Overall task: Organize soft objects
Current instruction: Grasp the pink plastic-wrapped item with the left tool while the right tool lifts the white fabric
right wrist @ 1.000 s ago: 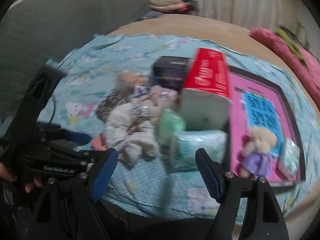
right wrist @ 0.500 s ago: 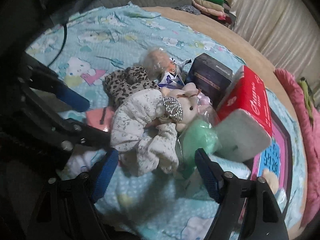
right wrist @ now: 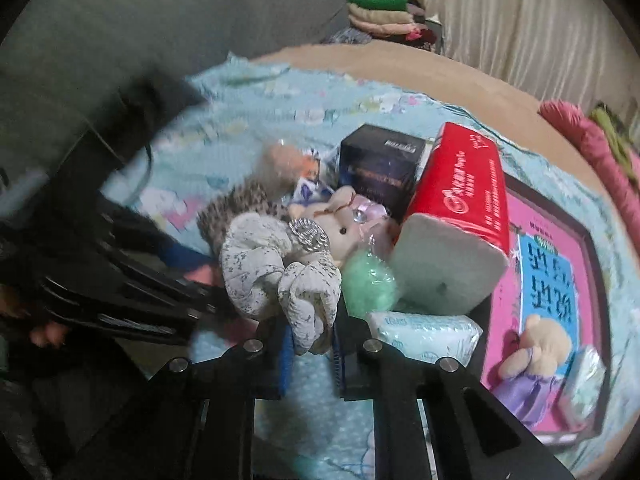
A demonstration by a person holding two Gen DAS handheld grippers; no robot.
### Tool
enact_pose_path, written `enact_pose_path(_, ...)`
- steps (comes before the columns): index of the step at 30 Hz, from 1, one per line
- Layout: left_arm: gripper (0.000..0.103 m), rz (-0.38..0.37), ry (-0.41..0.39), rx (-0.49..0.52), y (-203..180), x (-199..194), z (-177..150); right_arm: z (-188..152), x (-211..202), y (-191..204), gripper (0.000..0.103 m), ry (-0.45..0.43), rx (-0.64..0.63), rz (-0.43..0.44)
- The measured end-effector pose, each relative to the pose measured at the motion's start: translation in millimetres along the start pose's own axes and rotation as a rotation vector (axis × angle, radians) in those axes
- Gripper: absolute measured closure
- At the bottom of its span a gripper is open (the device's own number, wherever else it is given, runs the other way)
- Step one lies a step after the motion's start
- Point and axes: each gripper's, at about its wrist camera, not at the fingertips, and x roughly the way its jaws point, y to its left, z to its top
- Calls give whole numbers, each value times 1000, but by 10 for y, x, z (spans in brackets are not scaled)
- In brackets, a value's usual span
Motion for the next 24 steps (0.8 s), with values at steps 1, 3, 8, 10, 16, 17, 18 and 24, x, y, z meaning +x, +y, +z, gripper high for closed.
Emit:
enact_pose_path(1, 64, -11, -6, -10, -17, 11, 10, 6, -29, -22, 87, -9, 19, 14)
enact_pose_path(3, 66, -38, -19, -37, -7, -2, 12, 17, -91, -60, 87, -24, 45, 36)
enact_pose_path(8, 68, -132, -27, -95, 29, -80, -78, 17, -260, -69, 87, -53, 75, 52)
enact_pose_path(10, 69, -104, -23, -76, -17, -96, -127, -3, -337, -46, 87, -65, 78, 51)
enact_pose_path(16, 69, -63, -40, -47, -201, -233, -198, -36, -507, -24, 87, -90, 104, 64)
enact_pose_path(17, 69, -57, -47, -44, -219, -276, -217, -37, -535, -21, 87, -96, 106, 63)
enact_pose_path(18, 69, -51, -56, -45, -237, -324, -218, -37, -563, -17, 87, -104, 107, 62)
enact_pose_path(24, 69, -42, -103, -51, -289, -588, -248, 14, -724, -6, 87, -148, 116, 50)
